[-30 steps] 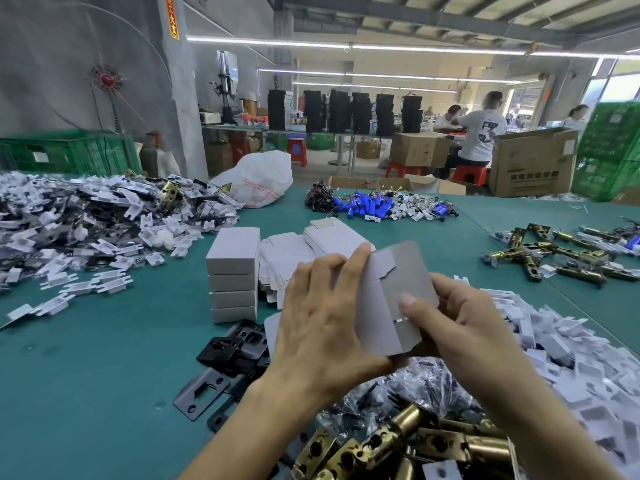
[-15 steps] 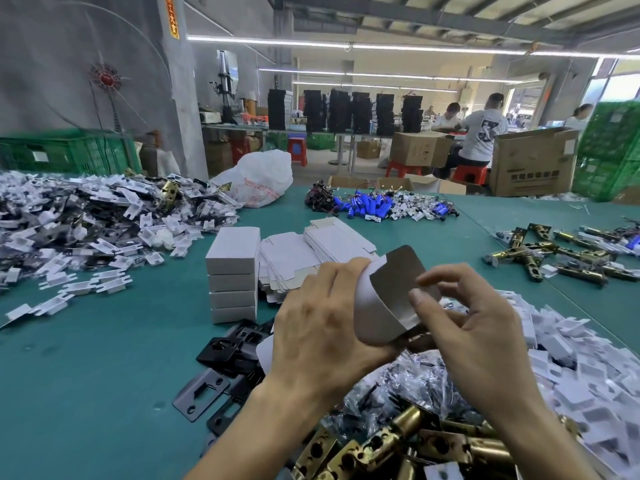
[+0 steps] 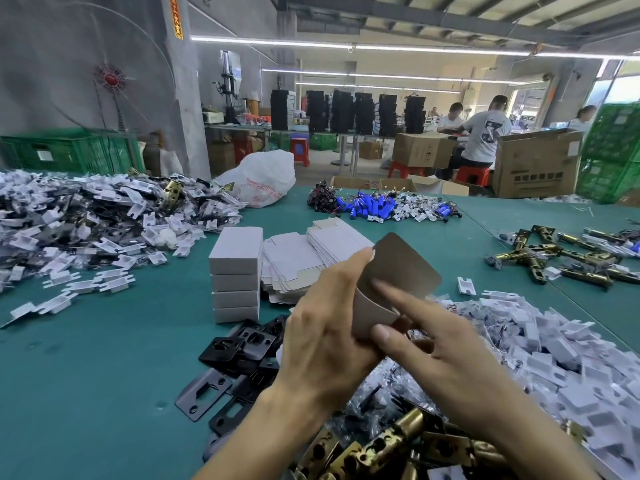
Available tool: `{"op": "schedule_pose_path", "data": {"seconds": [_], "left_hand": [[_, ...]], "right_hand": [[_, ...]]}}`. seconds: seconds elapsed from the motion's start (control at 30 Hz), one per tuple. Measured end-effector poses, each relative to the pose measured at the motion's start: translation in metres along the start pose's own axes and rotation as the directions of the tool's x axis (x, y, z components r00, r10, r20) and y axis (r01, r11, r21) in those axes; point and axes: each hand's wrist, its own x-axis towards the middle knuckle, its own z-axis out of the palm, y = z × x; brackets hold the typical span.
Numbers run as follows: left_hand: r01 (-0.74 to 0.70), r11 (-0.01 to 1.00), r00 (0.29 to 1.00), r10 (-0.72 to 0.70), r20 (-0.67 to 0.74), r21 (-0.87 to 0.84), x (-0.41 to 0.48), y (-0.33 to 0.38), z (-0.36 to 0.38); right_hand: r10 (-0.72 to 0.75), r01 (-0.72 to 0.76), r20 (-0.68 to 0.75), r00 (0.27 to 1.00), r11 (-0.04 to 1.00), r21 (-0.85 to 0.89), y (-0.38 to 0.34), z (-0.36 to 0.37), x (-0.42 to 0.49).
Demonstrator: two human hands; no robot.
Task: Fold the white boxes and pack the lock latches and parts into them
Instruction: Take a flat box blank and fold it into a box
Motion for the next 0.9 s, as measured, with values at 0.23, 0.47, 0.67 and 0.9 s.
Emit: {"op": "schedule_pose_path", "data": {"seconds": [0.23,0.47,0.67,0.9], "left_hand": [[0.095,0.979,0.994,-0.083,0.076,-0.182,-0.01,-0.002,0.011],[0.145,0.958,0.984,-0.115,0.134,-0.246,-0.014,-0.011,0.018],[0.234,0.921,0.972,-0.222,0.074,-0.311,-0.014,-0.018,0.019],[0.23,0.912,0.973,-0.204,0.112,-0.339,-0.015,-0.023,0.022]], "right_hand": [[-0.038,0.045,0.054,0.998,0.99,-0.137,0.0,0.001,-0.001],[0.004,0.009,0.056,0.998,0.973,-0.233,0.005,0.002,-0.002],[-0.041,0.032,-0.163,0.986,0.998,-0.055,0.001,0.002,-0.002],[0.01,-0.027,-0.122,0.993,0.99,-0.138,0.001,-0.002,-0.001]]}}
